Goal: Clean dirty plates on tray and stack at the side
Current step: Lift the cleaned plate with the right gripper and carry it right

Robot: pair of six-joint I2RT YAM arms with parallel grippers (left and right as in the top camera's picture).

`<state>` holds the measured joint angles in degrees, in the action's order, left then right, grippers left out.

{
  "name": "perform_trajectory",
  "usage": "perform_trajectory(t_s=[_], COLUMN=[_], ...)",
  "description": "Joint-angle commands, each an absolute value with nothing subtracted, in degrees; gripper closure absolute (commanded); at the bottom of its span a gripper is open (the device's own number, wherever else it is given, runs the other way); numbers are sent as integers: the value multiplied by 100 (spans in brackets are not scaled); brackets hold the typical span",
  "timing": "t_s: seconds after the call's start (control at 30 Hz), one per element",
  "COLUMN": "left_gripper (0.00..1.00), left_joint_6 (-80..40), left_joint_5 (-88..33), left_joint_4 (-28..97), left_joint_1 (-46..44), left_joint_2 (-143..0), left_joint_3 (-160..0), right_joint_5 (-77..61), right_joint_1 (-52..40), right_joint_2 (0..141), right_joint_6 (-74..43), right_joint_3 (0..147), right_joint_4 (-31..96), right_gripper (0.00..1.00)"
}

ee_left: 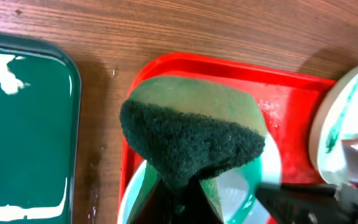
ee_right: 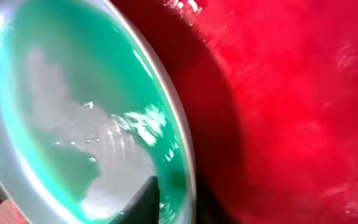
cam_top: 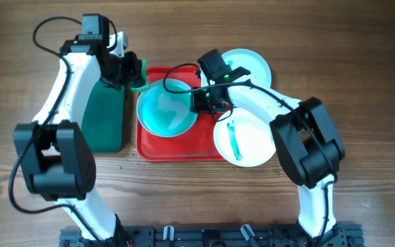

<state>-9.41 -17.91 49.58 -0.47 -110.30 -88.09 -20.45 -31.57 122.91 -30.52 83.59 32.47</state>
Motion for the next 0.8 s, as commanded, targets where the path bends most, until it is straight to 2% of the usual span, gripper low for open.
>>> perform_trajectory(t_s=[0.0, 0.13, 0.4, 0.57, 0.77], left_gripper=[96, 96, 96, 96, 96], left_joint_6=[-1011, -1013, -1013, -1015, -1013], left_joint_5=[-1798, -1496, -1339, -1339, -1339], left_joint_4=[5098, 5199, 5225, 5341, 5376], left_joint_1=[-36, -34, -36, -36, -36], left_joint_2=[-10833, -10833, -10838, -10842, -10842], left_joint_3=[-8936, -8936, -8925, -8925, -8925], right_joint_5=[-1796, -1498, 1719, 3468, 5953], right_joint_1=[-3216, -3068, -3406, -3975, -5133], right_joint_2=[12433, 12169, 10731, 10648, 10648], right_joint_6=[-3347, -3271, -3151, -3151, -3159], right_joint_3=[8340, 8573, 8591, 8589, 8589], right_joint_4=[3422, 3942, 4834, 5113, 5172], right_gripper=[96, 96, 96, 96, 96])
